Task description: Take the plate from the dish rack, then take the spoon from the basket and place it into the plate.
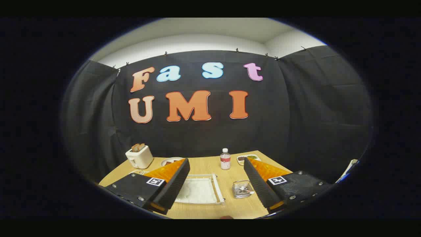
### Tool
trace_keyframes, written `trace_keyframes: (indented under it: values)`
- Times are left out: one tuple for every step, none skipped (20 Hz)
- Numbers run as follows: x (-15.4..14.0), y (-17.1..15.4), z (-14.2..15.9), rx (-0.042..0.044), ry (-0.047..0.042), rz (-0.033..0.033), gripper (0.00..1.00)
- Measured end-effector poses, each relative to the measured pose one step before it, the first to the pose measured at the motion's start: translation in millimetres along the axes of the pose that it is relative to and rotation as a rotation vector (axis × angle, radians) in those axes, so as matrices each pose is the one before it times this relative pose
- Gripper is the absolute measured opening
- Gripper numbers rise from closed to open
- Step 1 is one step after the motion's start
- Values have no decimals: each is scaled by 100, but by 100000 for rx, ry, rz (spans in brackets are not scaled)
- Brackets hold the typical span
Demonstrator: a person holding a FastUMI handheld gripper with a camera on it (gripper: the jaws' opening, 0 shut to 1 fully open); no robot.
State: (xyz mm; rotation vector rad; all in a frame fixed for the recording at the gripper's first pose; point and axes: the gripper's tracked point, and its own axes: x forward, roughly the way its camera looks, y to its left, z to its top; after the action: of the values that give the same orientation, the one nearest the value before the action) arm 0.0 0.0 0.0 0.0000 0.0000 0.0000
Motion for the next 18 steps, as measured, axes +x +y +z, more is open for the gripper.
trace_keyframes:
  values:
    - [40, -217, 20, 887, 370, -541, 98]
    - [130, -363, -162, 1051, 546, -953, 98]
    - [30, -92, -75, 226, 172, -480, 98]
    - [-33, -232, -114, 21, -34, -810, 98]
    - [-24, -39, -129, -80, 240, -536, 98]
    - [-46, 52, -213, -309, 177, -151, 98]
    - [-59, -80, -82, -548, 195, -457, 98]
    - [0, -155, -168, -746, 291, -513, 98]
    - [4, -9, -13, -574, 181, -246, 98]
    - [0, -13, -44, -256, 73, 69, 98]
    - [88, 30, 36, 136, 101, 128, 98]
    - [120, 120, -15, 166, 196, 310, 98]
    - [189, 142, -31, 11, 265, 291, 98]
    - [105, 72, -155, -48, 433, 257, 98]
    - [143, 183, -76, -176, 325, 333, 98]
    - [155, 267, -67, -269, 292, 548, 98]
    - [220, 332, -142, -293, 535, 516, 98]
    - [263, 401, -257, -60, 835, 582, 98]
